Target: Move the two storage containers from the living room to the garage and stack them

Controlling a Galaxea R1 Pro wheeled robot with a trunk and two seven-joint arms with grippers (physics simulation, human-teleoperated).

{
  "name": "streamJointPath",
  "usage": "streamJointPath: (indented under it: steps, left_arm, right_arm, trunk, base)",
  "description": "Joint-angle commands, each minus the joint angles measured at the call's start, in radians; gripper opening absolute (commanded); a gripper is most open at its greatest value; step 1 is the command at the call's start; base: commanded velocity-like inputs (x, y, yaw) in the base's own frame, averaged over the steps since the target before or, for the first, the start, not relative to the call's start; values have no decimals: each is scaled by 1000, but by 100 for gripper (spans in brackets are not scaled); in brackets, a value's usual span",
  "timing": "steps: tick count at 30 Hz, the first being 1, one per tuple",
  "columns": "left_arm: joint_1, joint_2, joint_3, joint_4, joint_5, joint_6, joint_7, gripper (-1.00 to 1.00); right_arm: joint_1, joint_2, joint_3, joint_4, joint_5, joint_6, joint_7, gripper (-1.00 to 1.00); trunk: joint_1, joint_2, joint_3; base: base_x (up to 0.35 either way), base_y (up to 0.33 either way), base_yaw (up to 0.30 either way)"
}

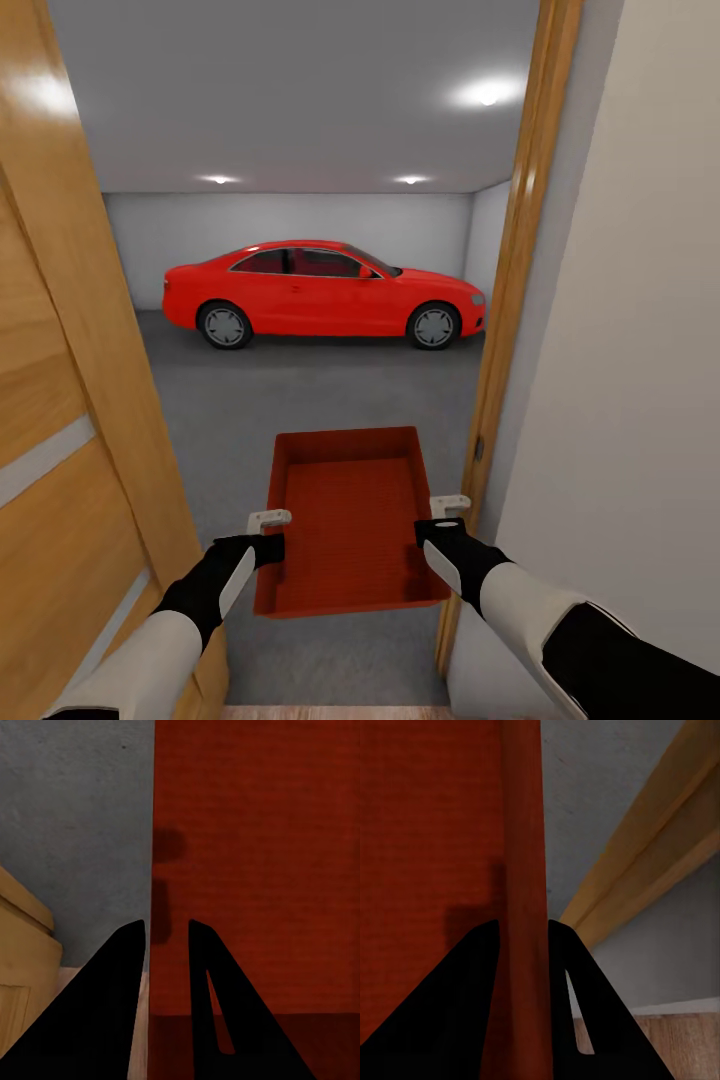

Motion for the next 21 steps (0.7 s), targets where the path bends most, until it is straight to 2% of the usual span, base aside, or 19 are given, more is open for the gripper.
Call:
streamJointPath:
  steps: [1, 21]
  left_arm:
    - [0, -1, 3, -1, -20, 7, 43, -100]
    - [0, -1, 3, -1, -20, 7, 44, -100]
  right_arm:
    - [0, 5, 26, -5, -14, 5, -6, -100]
    - [0, 5, 25, -5, -14, 5, -6, -100]
  trunk:
    - [0, -1, 0]
    - [0, -1, 0]
  base:
    - [0, 0, 0]
    - [0, 0, 0]
